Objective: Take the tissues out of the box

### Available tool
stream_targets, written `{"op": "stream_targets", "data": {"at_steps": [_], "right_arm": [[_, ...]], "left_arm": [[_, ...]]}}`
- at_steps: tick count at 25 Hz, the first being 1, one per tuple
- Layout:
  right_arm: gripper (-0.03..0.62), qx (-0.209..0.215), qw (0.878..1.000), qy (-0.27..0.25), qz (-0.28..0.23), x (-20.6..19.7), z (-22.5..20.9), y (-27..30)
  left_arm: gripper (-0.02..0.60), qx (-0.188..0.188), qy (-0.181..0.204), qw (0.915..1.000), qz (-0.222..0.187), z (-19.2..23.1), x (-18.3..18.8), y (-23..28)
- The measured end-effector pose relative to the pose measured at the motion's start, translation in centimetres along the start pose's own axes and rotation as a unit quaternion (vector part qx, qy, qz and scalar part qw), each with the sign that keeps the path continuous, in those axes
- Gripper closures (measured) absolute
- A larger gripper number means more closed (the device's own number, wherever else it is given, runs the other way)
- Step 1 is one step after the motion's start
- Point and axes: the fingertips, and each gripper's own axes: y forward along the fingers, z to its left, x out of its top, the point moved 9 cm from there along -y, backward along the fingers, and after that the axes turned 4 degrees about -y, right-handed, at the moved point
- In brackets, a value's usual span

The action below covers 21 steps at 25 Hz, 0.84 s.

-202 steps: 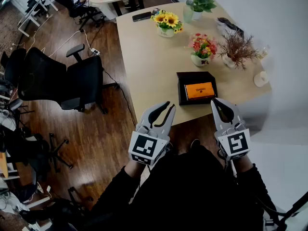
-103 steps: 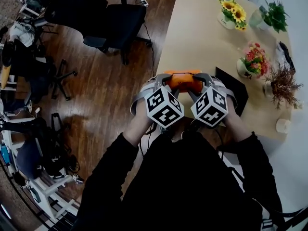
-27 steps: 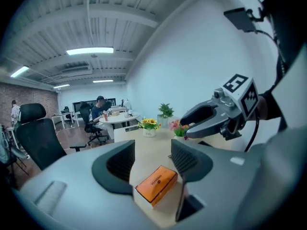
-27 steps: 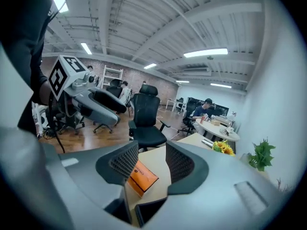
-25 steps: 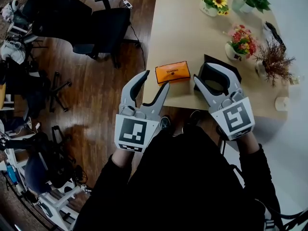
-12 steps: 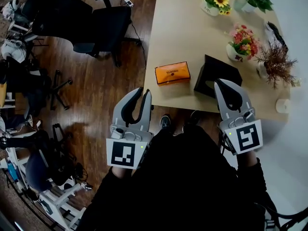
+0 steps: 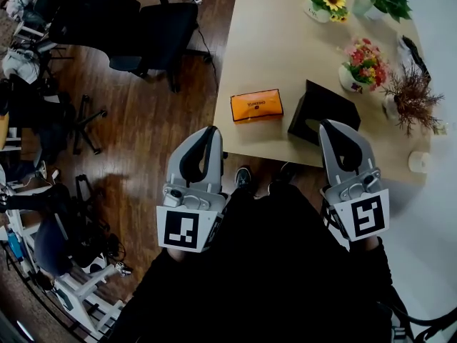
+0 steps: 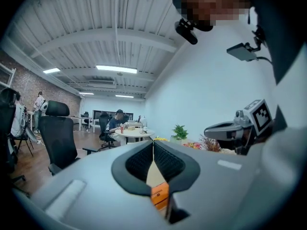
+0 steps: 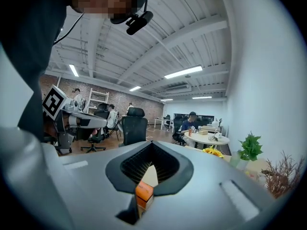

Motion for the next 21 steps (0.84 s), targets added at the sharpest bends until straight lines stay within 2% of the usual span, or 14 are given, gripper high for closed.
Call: {"op": "stream_targets", "data": {"at_steps": [21], "right_arm": [[0.594, -0.002, 1.000, 0.003, 0.003, 0.02, -0.16, -0.16]], "left_arm": [[0.581, 0.000, -0.003, 0.9999, 0.015, 0.06, -0.16, -0.11]]}}
